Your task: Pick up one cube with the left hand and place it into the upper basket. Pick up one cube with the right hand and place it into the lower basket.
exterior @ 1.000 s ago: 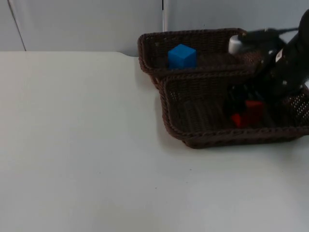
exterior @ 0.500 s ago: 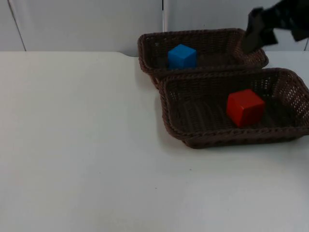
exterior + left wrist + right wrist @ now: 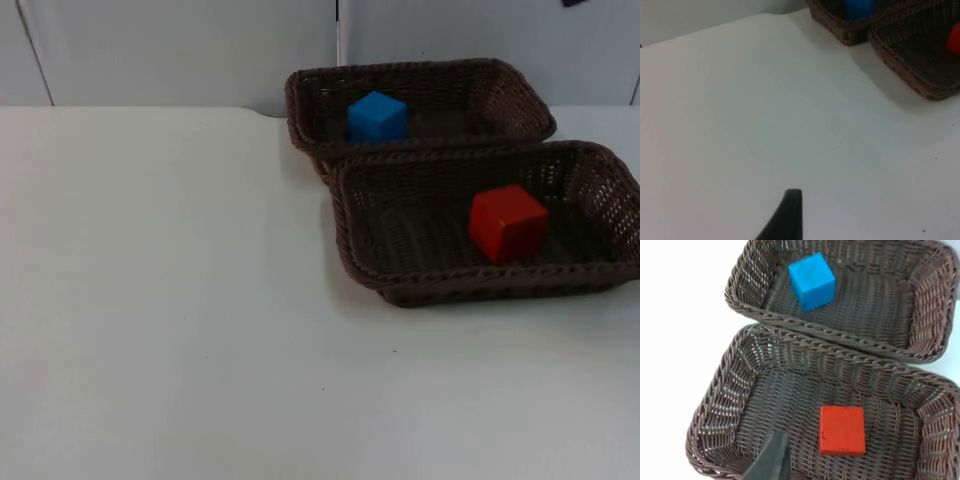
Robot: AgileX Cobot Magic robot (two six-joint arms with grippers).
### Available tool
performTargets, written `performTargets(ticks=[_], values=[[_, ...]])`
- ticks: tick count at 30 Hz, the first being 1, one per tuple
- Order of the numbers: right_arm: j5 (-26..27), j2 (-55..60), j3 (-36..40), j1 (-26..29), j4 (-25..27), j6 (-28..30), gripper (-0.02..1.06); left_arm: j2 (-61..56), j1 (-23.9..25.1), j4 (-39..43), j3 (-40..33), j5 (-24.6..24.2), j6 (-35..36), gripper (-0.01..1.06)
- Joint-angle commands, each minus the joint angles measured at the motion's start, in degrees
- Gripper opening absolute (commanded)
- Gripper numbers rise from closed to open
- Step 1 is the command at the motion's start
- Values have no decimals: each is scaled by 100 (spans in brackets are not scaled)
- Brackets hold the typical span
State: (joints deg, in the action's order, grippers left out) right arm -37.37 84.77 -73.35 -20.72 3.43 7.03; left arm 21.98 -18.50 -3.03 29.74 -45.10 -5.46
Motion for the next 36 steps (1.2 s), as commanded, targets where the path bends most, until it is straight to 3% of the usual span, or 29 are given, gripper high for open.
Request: performTargets(ticks=[1,16,28,33,36], values=[[-72,-294,83,23,14,12,96,-33,-16,-46,-18,58,22,92],[274,-2101,1505,23,14,95,96,-1011,-16,-99,-18,21,22,92],[433,-3848,2583,23,14,120,96,-1985,-16,-99,-18,-905,320,92],[400,-4551,2908,23,14,120,96,-2198,-16,-197,5,-1074,344,92],[253,-5114,3088,23,14,120,96,-2198,-16,-220,15,-1414,344,92]])
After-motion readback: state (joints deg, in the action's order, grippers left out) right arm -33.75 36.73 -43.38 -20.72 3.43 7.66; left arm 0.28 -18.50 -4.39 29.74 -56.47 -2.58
